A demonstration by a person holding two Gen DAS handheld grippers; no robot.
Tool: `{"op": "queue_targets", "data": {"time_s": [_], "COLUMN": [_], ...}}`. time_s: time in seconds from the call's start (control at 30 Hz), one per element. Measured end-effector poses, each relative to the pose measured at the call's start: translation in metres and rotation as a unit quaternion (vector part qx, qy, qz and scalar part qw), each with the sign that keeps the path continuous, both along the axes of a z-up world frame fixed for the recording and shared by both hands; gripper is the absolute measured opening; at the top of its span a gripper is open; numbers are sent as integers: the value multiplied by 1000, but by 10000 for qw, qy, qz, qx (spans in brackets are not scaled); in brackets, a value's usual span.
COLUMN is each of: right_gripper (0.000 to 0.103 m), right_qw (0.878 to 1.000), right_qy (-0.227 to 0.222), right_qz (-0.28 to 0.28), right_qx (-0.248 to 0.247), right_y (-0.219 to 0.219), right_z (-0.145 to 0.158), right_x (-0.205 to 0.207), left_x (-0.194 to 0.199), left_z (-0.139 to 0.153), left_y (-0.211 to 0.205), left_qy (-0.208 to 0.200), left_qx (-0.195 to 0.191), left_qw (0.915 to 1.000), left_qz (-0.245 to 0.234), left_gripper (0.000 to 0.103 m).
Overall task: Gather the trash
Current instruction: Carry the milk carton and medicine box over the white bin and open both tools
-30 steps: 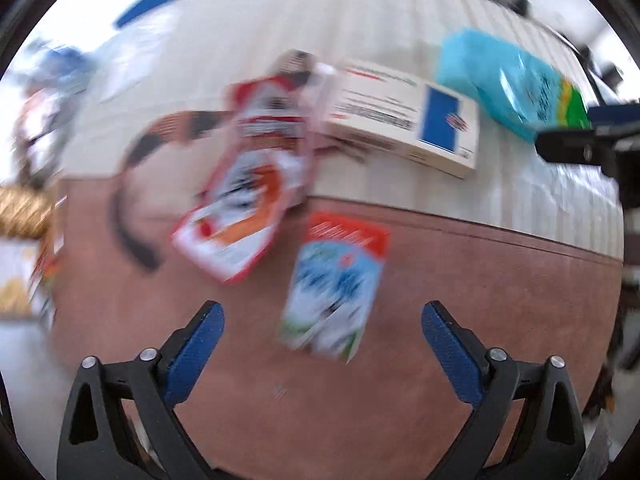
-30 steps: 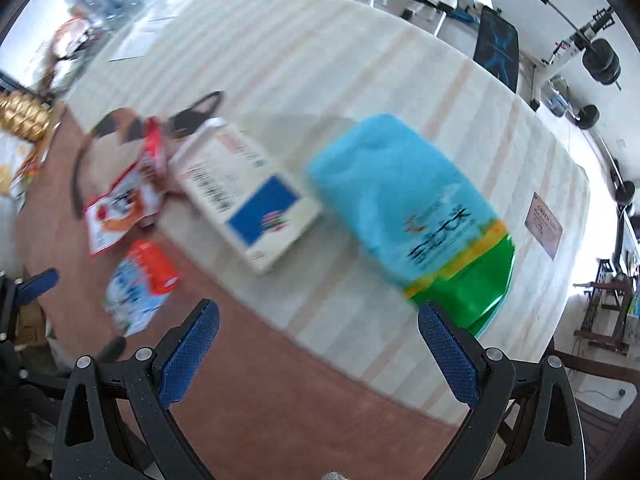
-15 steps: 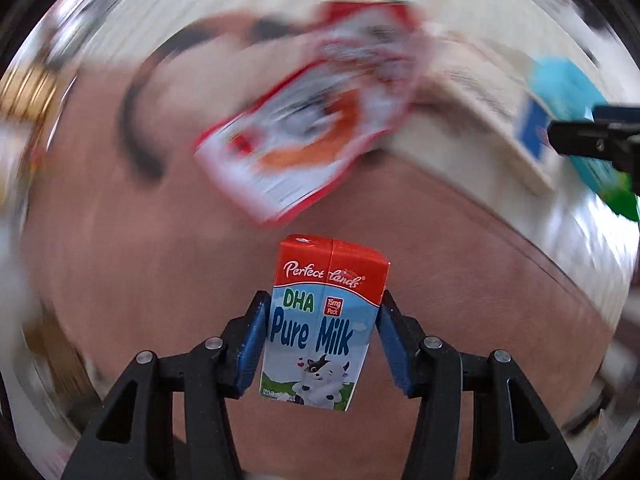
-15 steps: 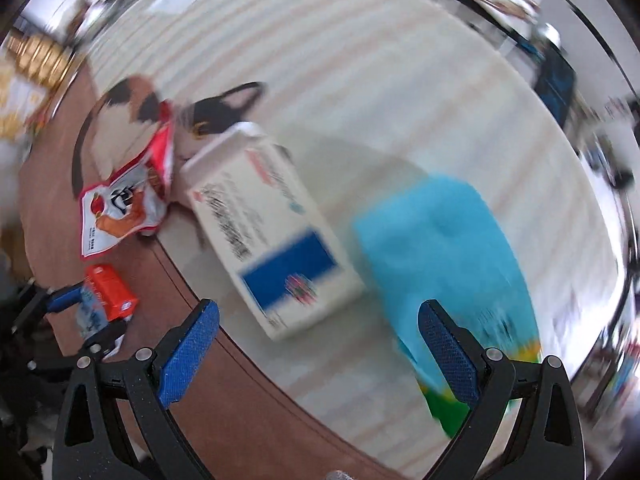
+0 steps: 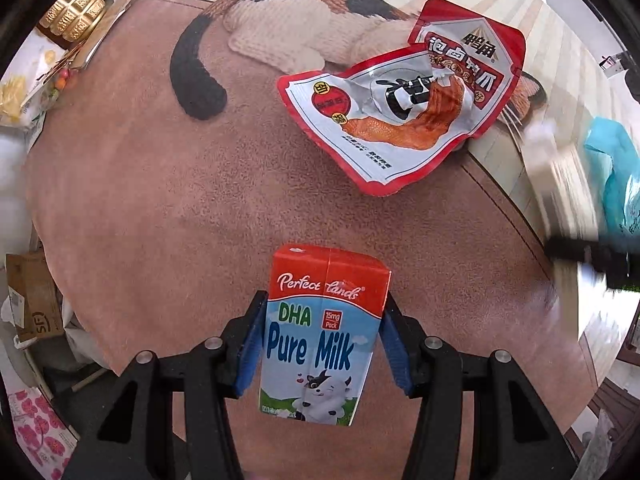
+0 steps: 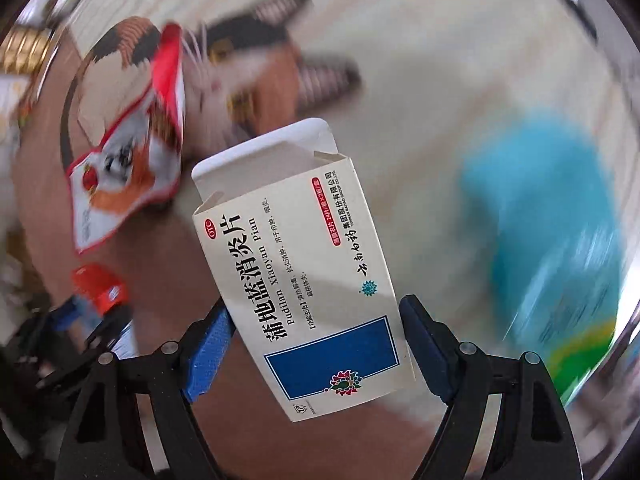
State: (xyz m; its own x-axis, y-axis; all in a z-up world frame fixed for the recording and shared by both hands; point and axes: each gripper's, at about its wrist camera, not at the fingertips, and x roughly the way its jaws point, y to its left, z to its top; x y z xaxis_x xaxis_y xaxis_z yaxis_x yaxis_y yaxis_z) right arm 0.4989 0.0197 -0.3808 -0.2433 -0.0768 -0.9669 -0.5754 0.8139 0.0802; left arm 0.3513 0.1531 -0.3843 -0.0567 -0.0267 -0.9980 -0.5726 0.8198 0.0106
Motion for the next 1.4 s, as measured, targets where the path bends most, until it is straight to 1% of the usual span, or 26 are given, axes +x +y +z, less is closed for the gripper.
{"op": "queue_targets", "data": {"time_s": [0.03,0.07,0.17,0.3,0.37,0.43,0.5,0.6,0.7,0.73,0.83,0.9,0.93,0.97,1.0,1.03,1.07,1.13,1.2,1.23,1.3,1.33,1.37,1.4], "right_gripper": [85,85,86,86,80,80,79,79,79,79,79,79,79,79,79,79,79,79,79,79,79,80,79,80], "right_qw": [9997,9995,9986,9940,9941,9935,9940,9928,9913,9907,9885,9866,9860,9854,9849,9841,9833,9828,9833,9842,9862,9866,9870,9879], "right_qy": [133,134,-381,-990,-1030,-1110,-1085,-1190,-1260,-1282,-1324,-1318,-1304,-1244,-1210,-1180,-1121,-1004,-796,-634,-371,-191,-125,-41], "right_qz": [-221,-259,124,398,313,241,97,22,-1,10,75,201,252,308,365,439,539,700,876,1010,1082,1169,1204,1218], "right_qx": [-48,-99,-334,-261,-110,-112,-44,108,369,453,731,935,1006,1122,1187,1250,1328,1385,1379,1309,1200,1118,1059,962], "right_y": [-8,-12,-8,1,-2,-7,-13,-18,-20,-27,-24,-17,-25,-19,-8,-6,0,6,14,21,28,33,35,39], "right_z": [-2,-4,-5,-1,2,6,13,35,65,77,105,121,127,132,128,132,133,129,110,93,64,41,26,1], "right_x": [-5,-10,-20,-31,-35,-44,-52,-80,-108,-116,-159,-201,-215,-242,-265,-288,-317,-360,-405,-429,-459,-479,-488,-499], "left_x": [-7,-8,-13,-33,-37,-45,-54,-73,-108,-123,-172,-206,-235,-248,-268,-300,-316,-370,-406,-429,-466,-486,-499,-515], "left_z": [-3,-3,-4,10,14,22,34,54,82,92,120,133,141,144,146,149,147,141,126,112,80,58,41,12], "left_y": [-3,-4,-2,-8,-10,-12,-13,-13,-11,-10,-6,-1,1,2,5,7,8,13,19,23,28,31,33,36], "left_qy": [-23,-42,-91,-176,-235,-325,-450,-663,-925,-1030,-1281,-1401,-1471,-1500,-1527,-1547,-1551,-1507,-1380,-1283,-1040,-906,-831,-737], "left_qx": [-3,-10,42,108,158,172,215,273,346,382,476,520,547,555,562,563,555,500,421,337,160,38,-61,-253], "left_qw": [10000,10000,9999,9998,9996,9993,9987,9973,9947,9933,9890,9863,9841,9831,9816,9793,9781,9739,9716,9696,9665,9639,9612,9581], "left_qz": [-1,-4,-54,-52,-34,0,35,136,292,363,561,702,831,895,1001,1177,1276,1619,1876,2058,2341,2504,2628,2756], "left_gripper": [50,50,49,48,48,48,48,48,48,48,48,48,48,48,48,48,48,48,48,48,48,48,48,48]}}
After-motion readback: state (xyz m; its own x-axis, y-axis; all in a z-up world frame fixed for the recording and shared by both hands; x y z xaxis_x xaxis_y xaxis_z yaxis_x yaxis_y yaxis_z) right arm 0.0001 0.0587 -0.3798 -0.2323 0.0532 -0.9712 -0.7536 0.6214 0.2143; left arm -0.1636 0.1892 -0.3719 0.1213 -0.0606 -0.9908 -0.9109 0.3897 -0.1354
